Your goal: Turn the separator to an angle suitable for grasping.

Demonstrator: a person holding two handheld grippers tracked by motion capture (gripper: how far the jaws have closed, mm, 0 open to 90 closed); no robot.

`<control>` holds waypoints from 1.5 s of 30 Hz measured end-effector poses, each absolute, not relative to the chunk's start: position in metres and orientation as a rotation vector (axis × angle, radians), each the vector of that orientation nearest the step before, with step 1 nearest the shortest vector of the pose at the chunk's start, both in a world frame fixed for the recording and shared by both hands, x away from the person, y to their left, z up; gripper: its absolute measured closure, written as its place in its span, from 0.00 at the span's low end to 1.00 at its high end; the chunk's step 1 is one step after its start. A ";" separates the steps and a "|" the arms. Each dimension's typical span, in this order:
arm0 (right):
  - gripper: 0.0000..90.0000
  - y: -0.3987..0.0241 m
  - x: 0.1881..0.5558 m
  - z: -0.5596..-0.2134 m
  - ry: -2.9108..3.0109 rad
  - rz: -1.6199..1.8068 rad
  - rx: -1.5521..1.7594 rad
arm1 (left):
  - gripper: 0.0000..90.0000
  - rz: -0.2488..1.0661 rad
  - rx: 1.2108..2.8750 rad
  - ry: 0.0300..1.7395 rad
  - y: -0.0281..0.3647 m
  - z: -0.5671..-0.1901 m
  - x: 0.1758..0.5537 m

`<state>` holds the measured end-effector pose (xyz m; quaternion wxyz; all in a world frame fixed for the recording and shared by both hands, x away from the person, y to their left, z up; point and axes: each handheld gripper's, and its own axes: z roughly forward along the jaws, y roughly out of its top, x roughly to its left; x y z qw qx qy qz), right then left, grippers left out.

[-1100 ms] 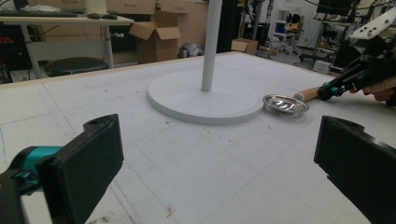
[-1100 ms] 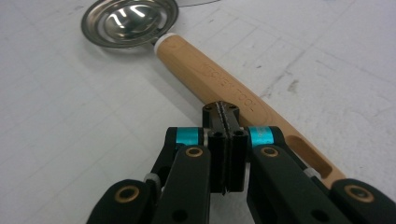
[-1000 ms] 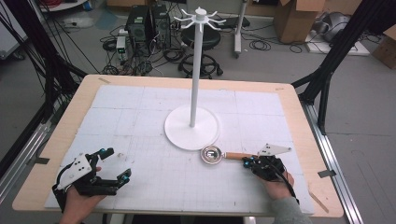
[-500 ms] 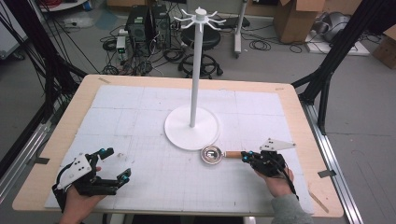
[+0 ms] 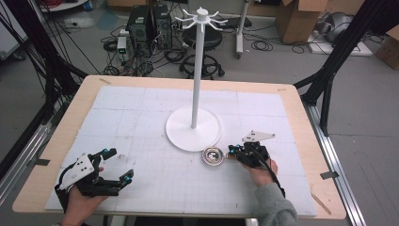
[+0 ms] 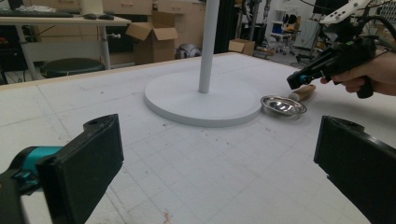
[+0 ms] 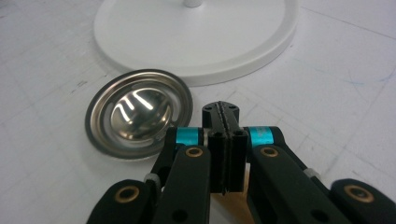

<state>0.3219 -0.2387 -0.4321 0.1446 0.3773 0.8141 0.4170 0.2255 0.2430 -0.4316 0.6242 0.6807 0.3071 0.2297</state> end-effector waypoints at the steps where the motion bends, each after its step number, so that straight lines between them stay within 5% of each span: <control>1: 1.00 -0.238 0.324 -0.433 2.345 1.199 1.094 | 0.02 0.527 1.561 0.705 0.243 -0.432 0.225; 19: 1.00 -0.221 0.349 -0.441 2.443 1.055 1.163 | 0.02 0.535 1.547 0.725 0.250 -0.432 0.221; 45: 1.00 -0.224 0.329 -0.436 2.519 1.012 1.100 | 0.02 0.531 1.555 0.720 0.248 -0.432 0.222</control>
